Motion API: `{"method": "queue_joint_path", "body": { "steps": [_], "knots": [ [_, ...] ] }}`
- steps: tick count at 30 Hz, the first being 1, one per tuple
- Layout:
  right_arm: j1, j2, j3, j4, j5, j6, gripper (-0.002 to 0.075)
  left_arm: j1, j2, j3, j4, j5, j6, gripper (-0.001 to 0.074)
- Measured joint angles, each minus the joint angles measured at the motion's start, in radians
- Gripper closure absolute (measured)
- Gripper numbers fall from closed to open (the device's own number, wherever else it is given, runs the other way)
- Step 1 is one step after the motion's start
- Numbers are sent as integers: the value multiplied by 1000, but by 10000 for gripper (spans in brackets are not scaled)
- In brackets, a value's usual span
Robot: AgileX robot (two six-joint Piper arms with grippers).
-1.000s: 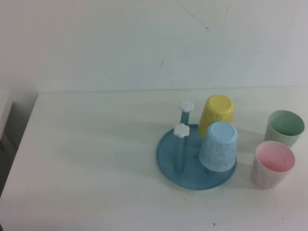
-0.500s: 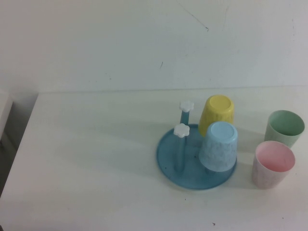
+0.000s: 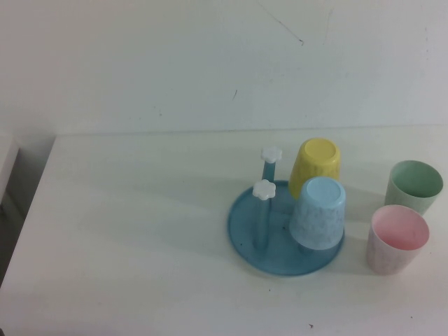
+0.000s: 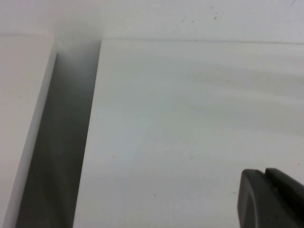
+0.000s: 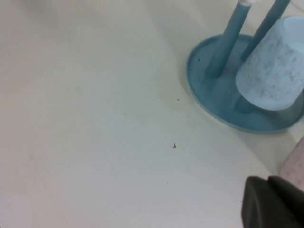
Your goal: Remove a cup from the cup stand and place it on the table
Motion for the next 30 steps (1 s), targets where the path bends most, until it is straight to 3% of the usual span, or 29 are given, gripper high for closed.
{"method": "queue_joint_path", "body": {
  "steps": [7, 30],
  "knots": [
    [0, 0, 0, 0, 0, -2, 729, 72, 0, 0, -2, 1, 0, 736],
    [0, 0, 0, 0, 0, -2, 729, 75, 0, -1, -3, 4, 0, 737]
  ]
}}
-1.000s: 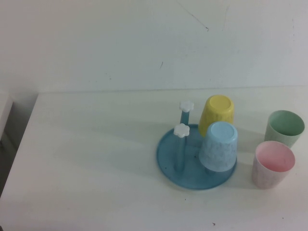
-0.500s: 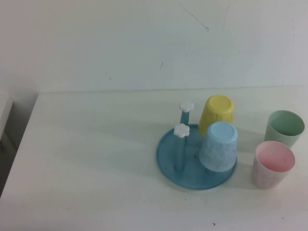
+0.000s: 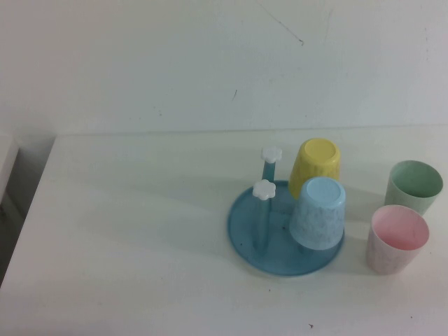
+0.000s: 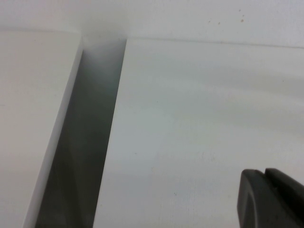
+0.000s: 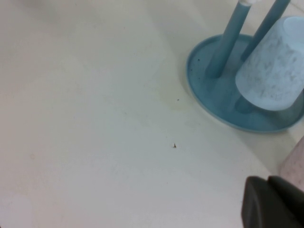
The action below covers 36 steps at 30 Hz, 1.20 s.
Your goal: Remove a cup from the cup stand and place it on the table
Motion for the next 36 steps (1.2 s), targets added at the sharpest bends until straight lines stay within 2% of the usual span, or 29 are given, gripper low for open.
{"method": "queue_joint_path", "body": {
  "steps": [10, 36],
  "knots": [
    [0, 0, 0, 0, 0, 0, 729, -25, 0, 0, 0, 1, 4, 737],
    [0, 0, 0, 0, 0, 0, 729, -25, 0, 0, 0, 5, 6, 737]
  ]
}}
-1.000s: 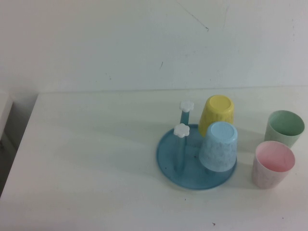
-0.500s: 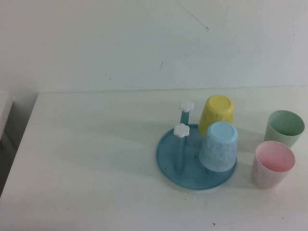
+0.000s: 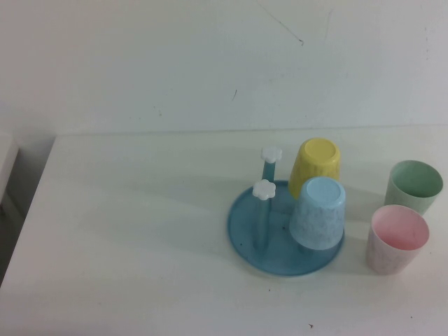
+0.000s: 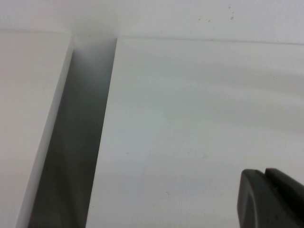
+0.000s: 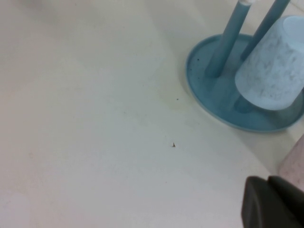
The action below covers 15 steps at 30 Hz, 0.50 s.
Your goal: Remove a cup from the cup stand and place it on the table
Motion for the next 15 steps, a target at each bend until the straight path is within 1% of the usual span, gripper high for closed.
{"method": "queue_joint_path", "body": {
  "steps": [5, 8, 11, 15],
  "knots": [
    [0, -31, 0, -37, -2, -2, 729, 0, 0, 0, 0, 0, 0, 737],
    [0, -85, 0, -109, -33, 20, 729, 0, 0, 0, 0, 0, 0, 737],
    [0, -158, 14, -241, -127, 164, 729, 0, 0, 0, 0, 0, 0, 737],
    [-9, -254, 77, -450, -296, 442, 729, 0, 0, 0, 0, 0, 0, 737]
  ]
}}
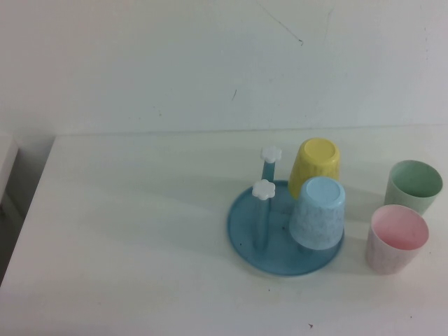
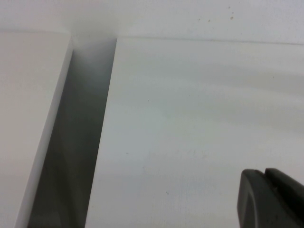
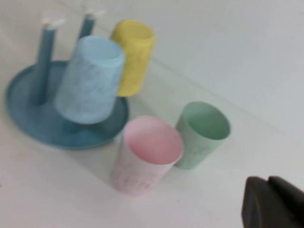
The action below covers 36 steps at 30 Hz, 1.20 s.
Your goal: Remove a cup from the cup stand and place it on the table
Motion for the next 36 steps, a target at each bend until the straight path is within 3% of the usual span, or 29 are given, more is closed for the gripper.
{"method": "queue_joint_path", "body": {
  "steps": [9, 18, 36],
  "knots": [
    [-141, -150, 214, -95, -163, 189, 729, 0, 0, 0, 0, 0, 0, 737],
    [-162, -258, 389, -176, -159, 433, 729, 0, 0, 0, 0, 0, 0, 737],
    [-164, -284, 388, -229, -150, 461, 729, 0, 0, 0, 0, 0, 4, 737]
  ]
}}
